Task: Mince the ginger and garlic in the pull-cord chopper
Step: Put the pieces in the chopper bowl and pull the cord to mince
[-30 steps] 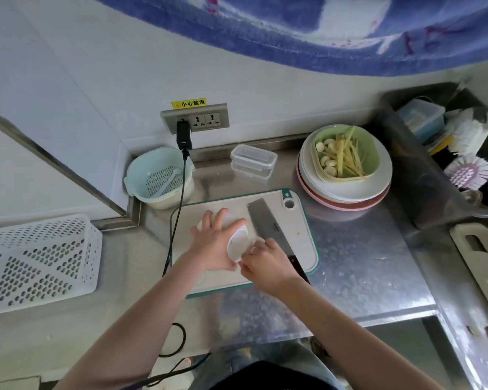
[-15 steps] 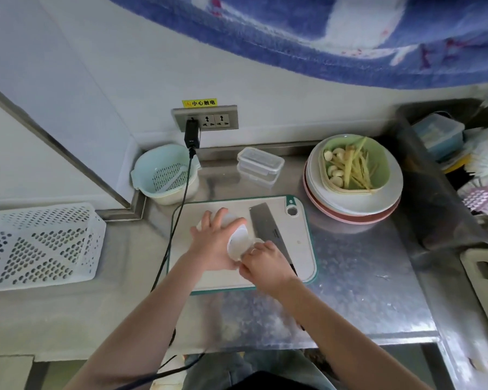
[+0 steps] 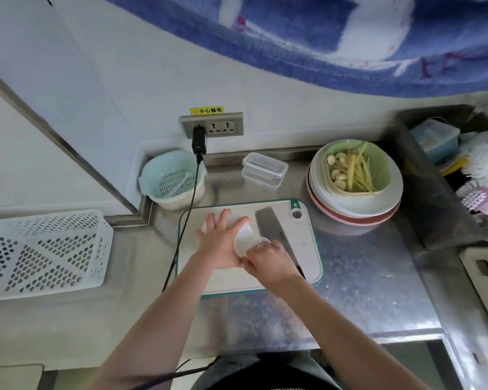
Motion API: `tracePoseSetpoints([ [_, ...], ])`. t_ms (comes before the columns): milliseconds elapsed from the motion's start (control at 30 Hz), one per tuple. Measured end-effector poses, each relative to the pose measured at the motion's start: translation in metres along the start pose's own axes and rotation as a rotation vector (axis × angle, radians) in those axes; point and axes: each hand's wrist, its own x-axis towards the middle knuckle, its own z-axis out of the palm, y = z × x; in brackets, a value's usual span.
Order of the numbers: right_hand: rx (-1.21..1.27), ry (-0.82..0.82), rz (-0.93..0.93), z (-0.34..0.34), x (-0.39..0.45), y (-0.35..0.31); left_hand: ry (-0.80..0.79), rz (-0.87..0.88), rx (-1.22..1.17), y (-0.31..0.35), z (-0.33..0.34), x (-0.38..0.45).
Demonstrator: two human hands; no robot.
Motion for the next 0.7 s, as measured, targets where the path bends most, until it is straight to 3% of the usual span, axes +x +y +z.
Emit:
tracePoseSetpoints([
  [167, -0.11, -0.007, 0.272, 0.001, -0.008, 0.02, -0.057, 0.083, 0.024, 0.014, 0.001, 0.003],
  [267, -0.199, -0.148, 0.422, 0.004, -0.032, 0.035, -0.057, 0.121, 0.031, 0.013, 0.0, 0.007],
  [433, -0.071, -0.109, 0.687, -0.007, -0.067, 0.071, -0.036, 0.148, 0.054, 0.004, -0.002, 0.01],
  [567, -0.039, -0.045, 0.445, -0.016, -0.022, 0.023, -0.047, 0.159, 0.067, 0.003, -0.001, 0.012],
  [700, -0.107, -0.131, 0.302, -0.01, 0.005, -0.018, -0.04, 0.202, 0.079, -0.001, -0.002, 0.013],
])
